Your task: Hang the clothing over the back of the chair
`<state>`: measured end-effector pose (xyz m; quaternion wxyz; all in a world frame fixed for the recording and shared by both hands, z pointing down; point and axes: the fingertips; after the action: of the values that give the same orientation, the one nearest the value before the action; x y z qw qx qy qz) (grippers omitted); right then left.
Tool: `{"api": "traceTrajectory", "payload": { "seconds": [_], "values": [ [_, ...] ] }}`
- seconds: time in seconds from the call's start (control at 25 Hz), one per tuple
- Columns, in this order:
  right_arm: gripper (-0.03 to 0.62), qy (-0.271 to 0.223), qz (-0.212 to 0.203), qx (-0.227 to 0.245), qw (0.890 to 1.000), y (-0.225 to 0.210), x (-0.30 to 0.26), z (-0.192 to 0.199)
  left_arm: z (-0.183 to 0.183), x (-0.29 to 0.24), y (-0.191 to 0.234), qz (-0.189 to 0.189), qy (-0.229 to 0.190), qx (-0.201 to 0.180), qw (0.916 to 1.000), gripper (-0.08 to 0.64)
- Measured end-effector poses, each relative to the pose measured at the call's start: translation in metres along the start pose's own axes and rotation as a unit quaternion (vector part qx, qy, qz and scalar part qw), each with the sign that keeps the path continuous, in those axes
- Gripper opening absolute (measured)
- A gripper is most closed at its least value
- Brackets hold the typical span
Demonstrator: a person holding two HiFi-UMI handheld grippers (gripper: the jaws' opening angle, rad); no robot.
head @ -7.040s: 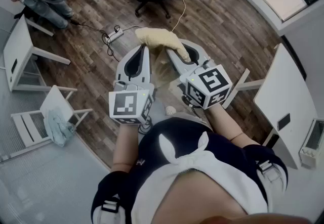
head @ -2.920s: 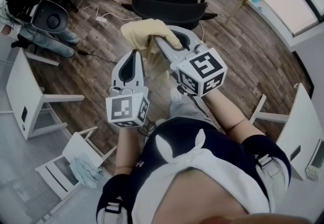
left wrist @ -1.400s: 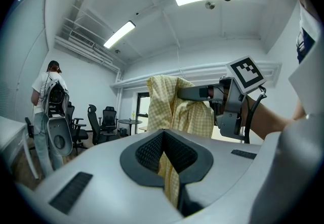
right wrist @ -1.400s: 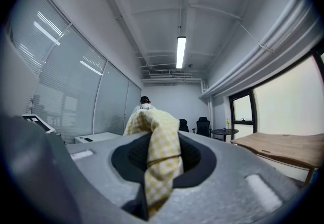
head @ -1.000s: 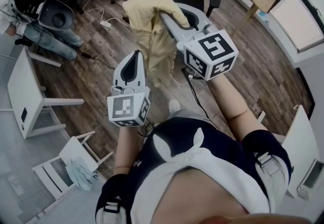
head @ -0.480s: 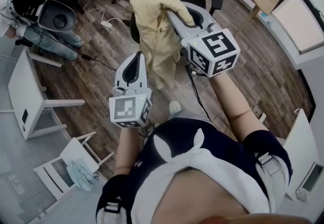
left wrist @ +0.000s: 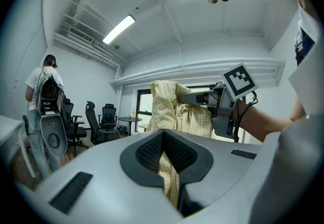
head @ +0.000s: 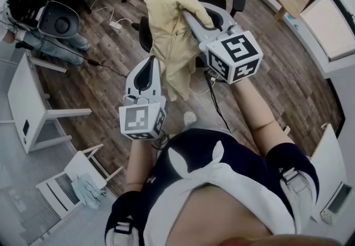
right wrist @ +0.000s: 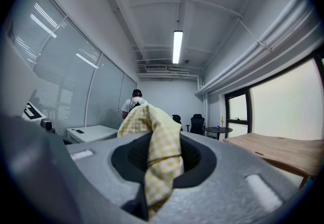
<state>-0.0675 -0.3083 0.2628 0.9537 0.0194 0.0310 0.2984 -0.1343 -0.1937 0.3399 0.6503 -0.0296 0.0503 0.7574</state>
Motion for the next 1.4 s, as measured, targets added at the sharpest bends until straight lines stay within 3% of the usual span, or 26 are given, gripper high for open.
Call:
{"api": "traceTrajectory", "payload": {
  "seconds": [0.68,1.4],
  "values": [
    [0.078,0.028,-0.001,0.016,0.999,-0.034,-0.007,0.024,-0.001,-0.032,-0.016,0.008,0.002,0.006,0.9999,0.006],
    [0.081,0.069,0.020,0.022,0.997,-0.053,-0.028,0.050,-0.007,-0.065,-0.010,0.052,0.008,0.006,0.9986,0.006]
  ]
}}
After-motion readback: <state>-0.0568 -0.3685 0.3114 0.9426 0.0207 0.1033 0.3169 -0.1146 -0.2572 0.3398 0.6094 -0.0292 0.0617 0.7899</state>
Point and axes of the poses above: the fingertips, and each gripper's own axes: x backward along the fingers, y to its left, z out of its underside, and after that the axes turned 2 degrees about y, right-handed
